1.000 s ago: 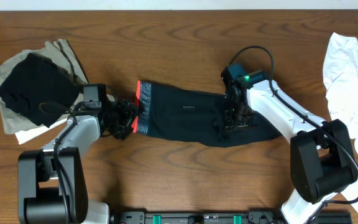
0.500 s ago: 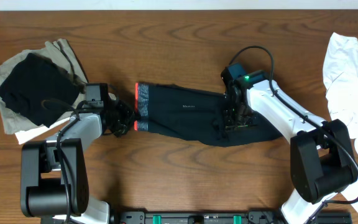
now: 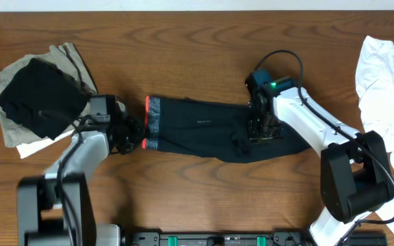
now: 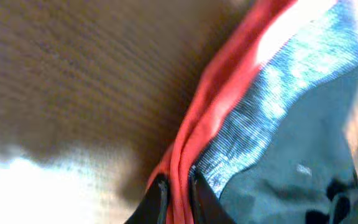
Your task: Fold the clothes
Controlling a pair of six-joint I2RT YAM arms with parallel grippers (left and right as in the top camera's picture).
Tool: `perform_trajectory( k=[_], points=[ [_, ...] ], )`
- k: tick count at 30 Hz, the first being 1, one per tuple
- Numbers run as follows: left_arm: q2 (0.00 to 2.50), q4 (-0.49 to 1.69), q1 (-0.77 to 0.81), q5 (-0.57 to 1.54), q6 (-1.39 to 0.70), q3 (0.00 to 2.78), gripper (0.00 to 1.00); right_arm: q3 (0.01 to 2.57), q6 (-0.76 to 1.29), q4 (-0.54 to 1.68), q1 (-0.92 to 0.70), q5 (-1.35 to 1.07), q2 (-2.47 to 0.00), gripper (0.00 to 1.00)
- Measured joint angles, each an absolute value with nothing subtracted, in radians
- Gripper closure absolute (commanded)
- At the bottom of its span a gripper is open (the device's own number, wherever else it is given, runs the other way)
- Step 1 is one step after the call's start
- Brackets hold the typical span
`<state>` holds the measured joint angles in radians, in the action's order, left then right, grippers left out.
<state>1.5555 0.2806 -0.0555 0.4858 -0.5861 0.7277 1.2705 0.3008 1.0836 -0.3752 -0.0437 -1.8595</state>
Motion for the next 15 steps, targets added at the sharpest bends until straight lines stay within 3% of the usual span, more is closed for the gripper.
perform_trajectory(
  k=[10,15],
  points=[
    [1.324,0.506,-0.085,0.257,-0.412,0.817,0.94,1.437,0.274,1.188,-0.229,-0.044,-1.678,0.44],
    [1.311,0.548,-0.168,0.166,-0.349,0.896,0.94,1.478,0.247,1.259,-0.094,-0.041,-1.536,0.43]
  ],
)
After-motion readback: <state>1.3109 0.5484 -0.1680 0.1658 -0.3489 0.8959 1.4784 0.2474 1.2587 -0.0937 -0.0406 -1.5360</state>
